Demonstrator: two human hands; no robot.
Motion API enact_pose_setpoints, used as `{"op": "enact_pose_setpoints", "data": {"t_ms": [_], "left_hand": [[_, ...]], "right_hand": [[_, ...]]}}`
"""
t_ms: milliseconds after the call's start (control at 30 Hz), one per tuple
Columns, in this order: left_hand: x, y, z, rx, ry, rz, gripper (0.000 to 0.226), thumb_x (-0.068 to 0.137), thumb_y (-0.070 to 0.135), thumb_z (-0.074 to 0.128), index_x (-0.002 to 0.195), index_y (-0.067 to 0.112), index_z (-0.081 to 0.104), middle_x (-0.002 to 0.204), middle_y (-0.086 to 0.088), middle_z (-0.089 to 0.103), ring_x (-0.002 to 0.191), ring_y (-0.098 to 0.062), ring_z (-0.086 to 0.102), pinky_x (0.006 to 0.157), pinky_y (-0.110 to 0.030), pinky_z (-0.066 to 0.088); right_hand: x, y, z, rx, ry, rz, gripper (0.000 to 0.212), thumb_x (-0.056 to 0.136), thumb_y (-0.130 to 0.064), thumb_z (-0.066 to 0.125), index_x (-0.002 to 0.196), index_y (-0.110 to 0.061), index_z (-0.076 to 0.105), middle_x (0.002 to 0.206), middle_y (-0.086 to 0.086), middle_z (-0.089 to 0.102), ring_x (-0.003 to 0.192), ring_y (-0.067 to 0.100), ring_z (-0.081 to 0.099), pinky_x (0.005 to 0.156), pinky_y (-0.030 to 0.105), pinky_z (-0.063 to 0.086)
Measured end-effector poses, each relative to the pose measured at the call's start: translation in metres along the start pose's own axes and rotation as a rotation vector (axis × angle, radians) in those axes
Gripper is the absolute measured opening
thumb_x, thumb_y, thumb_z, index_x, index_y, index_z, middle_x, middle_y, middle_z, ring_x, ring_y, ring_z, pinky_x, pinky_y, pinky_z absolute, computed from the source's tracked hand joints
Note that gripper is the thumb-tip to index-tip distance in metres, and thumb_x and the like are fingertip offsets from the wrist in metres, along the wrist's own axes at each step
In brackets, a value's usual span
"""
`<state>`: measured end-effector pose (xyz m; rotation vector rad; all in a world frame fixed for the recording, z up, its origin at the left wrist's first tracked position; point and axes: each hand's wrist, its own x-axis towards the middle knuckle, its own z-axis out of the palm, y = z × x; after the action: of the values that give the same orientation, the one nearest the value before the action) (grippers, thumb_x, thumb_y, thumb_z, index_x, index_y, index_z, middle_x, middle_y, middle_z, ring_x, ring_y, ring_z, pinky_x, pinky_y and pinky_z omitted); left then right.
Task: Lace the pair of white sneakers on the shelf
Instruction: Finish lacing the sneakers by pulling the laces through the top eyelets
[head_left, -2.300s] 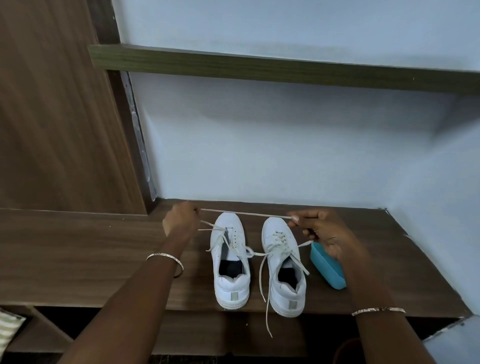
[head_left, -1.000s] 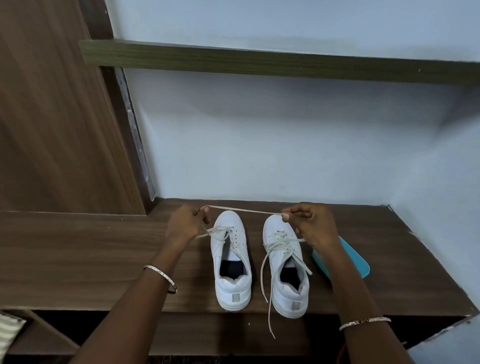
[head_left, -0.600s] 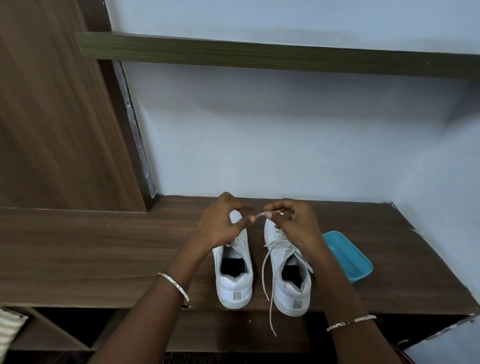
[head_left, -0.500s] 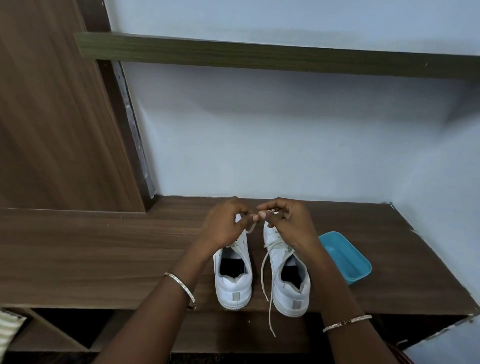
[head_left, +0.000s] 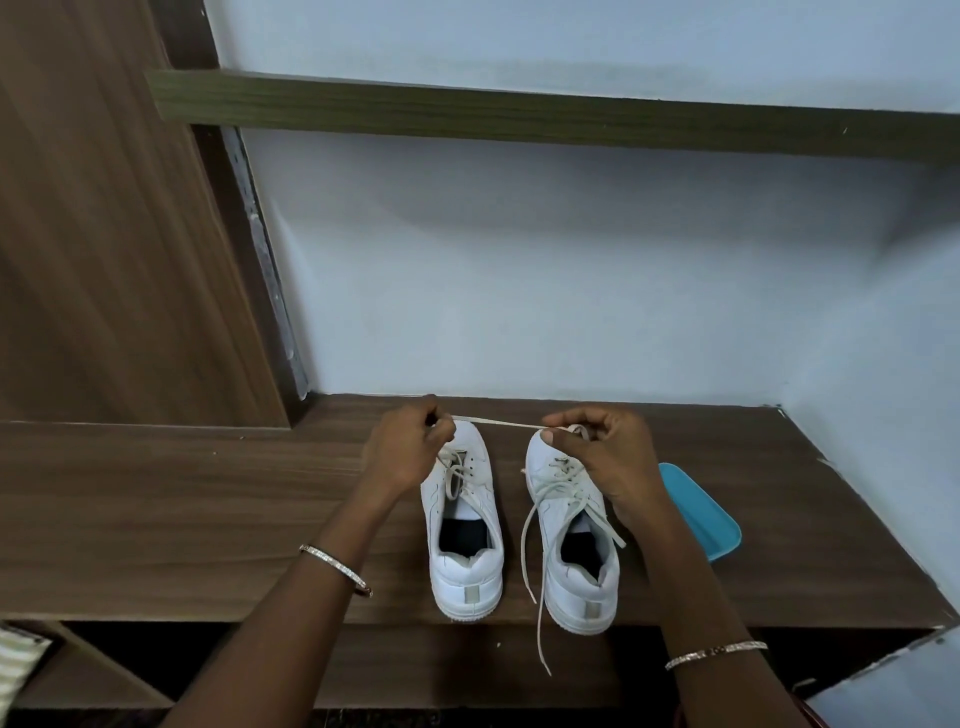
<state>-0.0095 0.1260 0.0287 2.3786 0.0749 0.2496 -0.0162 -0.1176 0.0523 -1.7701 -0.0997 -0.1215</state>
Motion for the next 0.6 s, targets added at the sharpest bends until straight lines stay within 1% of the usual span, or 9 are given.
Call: {"op": "enact_pose_setpoints", "data": {"t_ms": [67, 167, 233, 333, 367, 433, 500, 533, 600], "left_hand": [[0.001, -0.004, -0.003, 0.013, 0.038, -0.052, 0.026, 0.080, 0.045, 0.041, 0.072, 0.023, 0.053, 0.076, 0.010, 0.070, 0.075, -0.018, 0.065, 0.066, -0.036, 0.052], [0.003, -0.013, -0.003, 0.048, 0.066, -0.112, 0.029, 0.083, 0.045, 0.042, 0.076, 0.019, 0.054, 0.080, 0.005, 0.070, 0.078, -0.023, 0.064, 0.068, -0.037, 0.052], [0.003, -0.019, -0.004, 0.066, 0.093, -0.163, 0.025, 0.087, 0.040, 0.046, 0.078, 0.019, 0.058, 0.082, 0.002, 0.070, 0.079, -0.026, 0.064, 0.068, -0.036, 0.050], [0.003, -0.020, -0.005, 0.076, 0.101, -0.231, 0.024, 0.089, 0.034, 0.051, 0.075, 0.018, 0.060, 0.081, -0.002, 0.068, 0.079, -0.029, 0.063, 0.067, -0.034, 0.046], [0.002, -0.020, -0.005, 0.085, 0.092, -0.244, 0.024, 0.090, 0.033, 0.052, 0.073, 0.018, 0.059, 0.079, -0.003, 0.066, 0.079, -0.030, 0.062, 0.066, -0.033, 0.044], [0.000, -0.017, -0.005, 0.119, 0.074, -0.260, 0.023, 0.089, 0.032, 0.056, 0.070, 0.019, 0.056, 0.080, -0.005, 0.065, 0.081, -0.031, 0.061, 0.066, -0.031, 0.042], [-0.001, -0.014, -0.005, 0.158, 0.073, -0.233, 0.013, 0.086, 0.033, 0.060, 0.083, 0.022, 0.067, 0.091, -0.003, 0.071, 0.091, -0.030, 0.065, 0.071, -0.032, 0.048], [-0.002, -0.012, -0.004, 0.182, 0.069, -0.187, 0.018, 0.084, 0.034, 0.061, 0.096, 0.025, 0.071, 0.099, 0.000, 0.073, 0.098, -0.028, 0.066, 0.077, -0.034, 0.051], [-0.003, -0.004, -0.005, 0.178, 0.005, -0.032, 0.039, 0.084, 0.041, 0.061, 0.120, 0.031, 0.069, 0.115, 0.006, 0.072, 0.111, -0.022, 0.065, 0.089, -0.035, 0.053]], "right_hand": [[0.000, -0.002, -0.004, 0.021, 0.010, 0.003, 0.017, 0.072, -0.012, 0.088, 0.080, -0.025, 0.081, 0.080, 0.014, 0.073, 0.070, 0.020, 0.054, 0.071, 0.034, 0.050], [-0.001, -0.004, -0.006, 0.031, 0.008, 0.001, 0.014, 0.073, -0.007, 0.087, 0.080, -0.018, 0.080, 0.079, 0.005, 0.076, 0.069, 0.011, 0.059, 0.072, 0.031, 0.052], [-0.002, -0.005, -0.006, 0.022, 0.015, -0.012, 0.013, 0.074, -0.002, 0.084, 0.076, -0.013, 0.078, 0.077, 0.000, 0.076, 0.070, 0.008, 0.062, 0.073, 0.031, 0.053], [-0.002, -0.003, -0.005, 0.003, 0.023, -0.006, 0.017, 0.075, 0.001, 0.082, 0.072, -0.015, 0.078, 0.079, 0.000, 0.077, 0.084, 0.024, 0.071, 0.086, 0.041, 0.057], [-0.002, -0.003, -0.004, 0.003, 0.013, -0.005, 0.017, 0.075, 0.001, 0.082, 0.073, -0.016, 0.079, 0.081, 0.001, 0.077, 0.088, 0.027, 0.071, 0.089, 0.042, 0.057], [-0.003, -0.003, -0.003, -0.003, -0.013, -0.017, 0.016, 0.076, 0.000, 0.083, 0.077, -0.017, 0.080, 0.084, 0.000, 0.078, 0.092, 0.027, 0.072, 0.091, 0.043, 0.058], [-0.002, -0.003, 0.000, -0.020, -0.027, -0.039, 0.017, 0.076, -0.002, 0.083, 0.079, -0.018, 0.081, 0.086, -0.003, 0.078, 0.091, 0.022, 0.072, 0.091, 0.042, 0.057], [-0.002, -0.003, 0.002, -0.035, -0.033, -0.055, 0.017, 0.076, -0.003, 0.083, 0.079, -0.019, 0.081, 0.086, -0.003, 0.077, 0.089, 0.021, 0.072, 0.090, 0.042, 0.057], [-0.002, -0.003, 0.008, -0.074, -0.053, -0.098, 0.019, 0.075, -0.003, 0.084, 0.079, -0.021, 0.082, 0.083, -0.003, 0.075, 0.085, 0.022, 0.069, 0.085, 0.043, 0.055]]}}
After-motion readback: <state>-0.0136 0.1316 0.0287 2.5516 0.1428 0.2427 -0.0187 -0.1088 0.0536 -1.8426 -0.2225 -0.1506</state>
